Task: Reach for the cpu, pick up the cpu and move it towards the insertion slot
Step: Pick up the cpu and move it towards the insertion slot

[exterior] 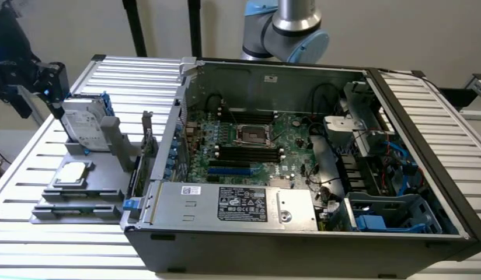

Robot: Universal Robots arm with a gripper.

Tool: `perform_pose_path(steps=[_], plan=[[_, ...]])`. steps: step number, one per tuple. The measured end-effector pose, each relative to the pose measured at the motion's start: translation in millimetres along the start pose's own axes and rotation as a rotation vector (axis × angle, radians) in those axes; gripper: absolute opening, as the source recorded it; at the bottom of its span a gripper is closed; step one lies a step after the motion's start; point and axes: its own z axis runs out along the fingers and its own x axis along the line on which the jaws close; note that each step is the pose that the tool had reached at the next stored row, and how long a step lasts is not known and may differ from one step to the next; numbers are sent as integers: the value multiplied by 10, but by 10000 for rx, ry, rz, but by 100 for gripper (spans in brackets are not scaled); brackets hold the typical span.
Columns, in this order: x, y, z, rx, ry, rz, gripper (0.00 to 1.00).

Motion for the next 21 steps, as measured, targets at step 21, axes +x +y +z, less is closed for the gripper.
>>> perform_pose_path(steps=[21], plan=[[-9, -159, 376, 4, 18, -276, 60]])
